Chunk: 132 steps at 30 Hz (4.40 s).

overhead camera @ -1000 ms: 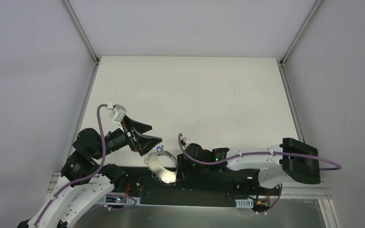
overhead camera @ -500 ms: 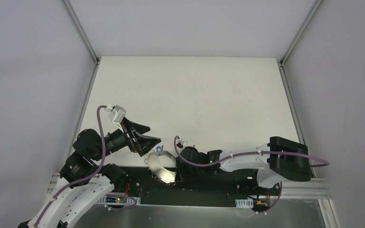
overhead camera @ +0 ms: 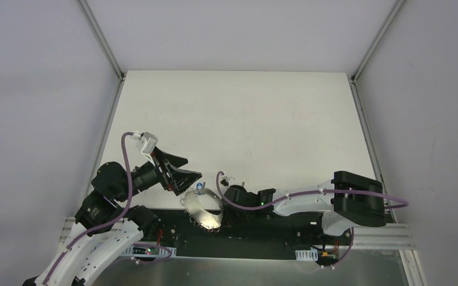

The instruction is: Put the keys on the keyring

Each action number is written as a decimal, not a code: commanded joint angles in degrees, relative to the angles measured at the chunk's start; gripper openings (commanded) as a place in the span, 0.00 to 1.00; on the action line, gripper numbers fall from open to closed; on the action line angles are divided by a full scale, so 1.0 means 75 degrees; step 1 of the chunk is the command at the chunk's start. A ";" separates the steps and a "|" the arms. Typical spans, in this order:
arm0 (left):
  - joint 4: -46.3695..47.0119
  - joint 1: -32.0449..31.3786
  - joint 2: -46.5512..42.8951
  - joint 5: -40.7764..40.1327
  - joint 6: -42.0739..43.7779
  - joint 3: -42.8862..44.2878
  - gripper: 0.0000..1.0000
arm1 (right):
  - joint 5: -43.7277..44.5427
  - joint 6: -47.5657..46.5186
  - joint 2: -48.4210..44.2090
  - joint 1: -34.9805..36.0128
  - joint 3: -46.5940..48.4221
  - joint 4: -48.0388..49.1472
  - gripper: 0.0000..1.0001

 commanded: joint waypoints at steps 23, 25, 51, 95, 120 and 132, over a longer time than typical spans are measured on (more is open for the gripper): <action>0.0307 0.0061 0.0290 0.1104 -0.0015 0.1187 0.99 | 0.0677 -0.3319 -0.3306 0.0183 0.1808 -0.2471 0.00; 0.0404 0.0061 0.0301 0.1223 -0.0061 0.1210 0.99 | 0.0751 -0.3612 -0.3483 0.0195 0.2003 -0.2662 0.00; 0.3684 0.0054 0.0364 0.2905 -0.1553 0.0474 0.92 | 0.1061 -0.7125 -0.4034 0.0489 0.3582 -0.1152 0.00; 0.5262 0.0058 0.0936 0.4379 -0.2597 0.0431 0.40 | 0.0268 -0.7228 -0.3280 0.0501 0.5092 -0.0157 0.00; 0.5275 0.0054 0.0905 0.4476 -0.2563 0.0425 0.32 | 0.0156 -0.6808 -0.3618 0.0505 0.4735 -0.0181 0.00; 0.5307 0.0052 0.0993 0.4443 -0.2556 0.0465 0.33 | 0.0072 -0.6735 -0.3520 0.0501 0.4752 -0.0382 0.00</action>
